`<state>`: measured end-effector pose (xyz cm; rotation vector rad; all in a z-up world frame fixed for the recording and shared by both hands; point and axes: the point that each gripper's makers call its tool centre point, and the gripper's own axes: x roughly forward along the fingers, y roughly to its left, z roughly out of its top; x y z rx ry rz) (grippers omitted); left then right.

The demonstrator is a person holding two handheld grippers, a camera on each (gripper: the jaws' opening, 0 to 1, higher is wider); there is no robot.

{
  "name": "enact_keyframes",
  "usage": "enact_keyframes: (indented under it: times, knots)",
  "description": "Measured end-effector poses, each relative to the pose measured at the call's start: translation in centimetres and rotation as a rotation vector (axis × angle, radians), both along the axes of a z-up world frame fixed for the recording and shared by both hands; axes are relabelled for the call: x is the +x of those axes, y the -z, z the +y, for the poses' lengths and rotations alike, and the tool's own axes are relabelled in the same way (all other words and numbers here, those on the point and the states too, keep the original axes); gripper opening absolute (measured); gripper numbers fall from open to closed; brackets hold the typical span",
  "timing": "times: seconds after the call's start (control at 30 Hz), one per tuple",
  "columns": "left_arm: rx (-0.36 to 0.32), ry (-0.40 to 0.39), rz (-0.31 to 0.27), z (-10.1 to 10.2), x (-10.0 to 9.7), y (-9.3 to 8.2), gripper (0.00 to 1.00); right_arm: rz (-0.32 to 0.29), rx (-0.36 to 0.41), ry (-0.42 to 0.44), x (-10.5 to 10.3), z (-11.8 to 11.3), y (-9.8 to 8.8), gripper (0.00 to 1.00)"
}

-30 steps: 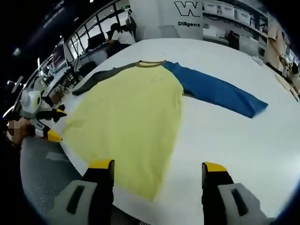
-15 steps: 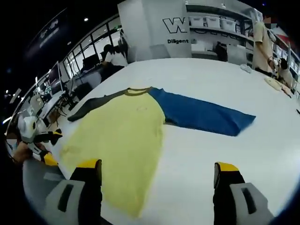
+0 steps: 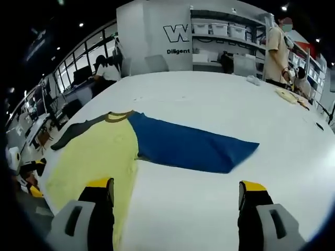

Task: Fold the garment on the visible template until the final outline fits inside the template.

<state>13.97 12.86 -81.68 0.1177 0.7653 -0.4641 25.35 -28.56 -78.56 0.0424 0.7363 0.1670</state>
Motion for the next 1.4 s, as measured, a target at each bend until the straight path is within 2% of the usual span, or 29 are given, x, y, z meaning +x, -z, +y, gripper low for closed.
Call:
enact_keyframes:
  times: [0.27,0.4,0.6,0.7,0.87,1.07,1.2,1.4]
  knots:
    - [0.007,0.008,0.002,-0.1,0.0,0.1,0.98,-0.003,0.008,0.017,1.9,-1.2,0.2,0.98]
    - [0.009,0.009,0.007,-0.1,-0.1,0.2,0.97,0.001,0.078,0.032,2.8,-1.4,0.6,0.98]
    - [0.004,0.004,0.019,0.0,-0.2,0.4,0.96,0.017,0.085,0.052,4.0,-2.8,2.0,0.93]
    - [0.019,-0.033,0.018,0.8,0.0,0.4,0.96,0.040,0.101,0.084,4.3,-3.5,2.9,0.91]
    - [0.014,-0.077,-0.007,1.6,0.5,-0.1,0.96,0.061,0.083,0.134,5.0,-4.9,4.4,0.81]
    - [0.063,-0.041,0.004,1.3,0.2,0.3,0.95,0.064,0.060,0.138,5.4,-5.5,5.2,0.72]
    - [0.046,-0.045,0.013,1.3,0.2,0.3,0.94,0.104,0.046,0.189,5.4,-6.6,6.4,0.62]
    - [0.037,-0.036,0.017,1.0,0.2,0.4,0.93,0.106,0.015,0.226,6.7,-8.5,7.3,0.46]
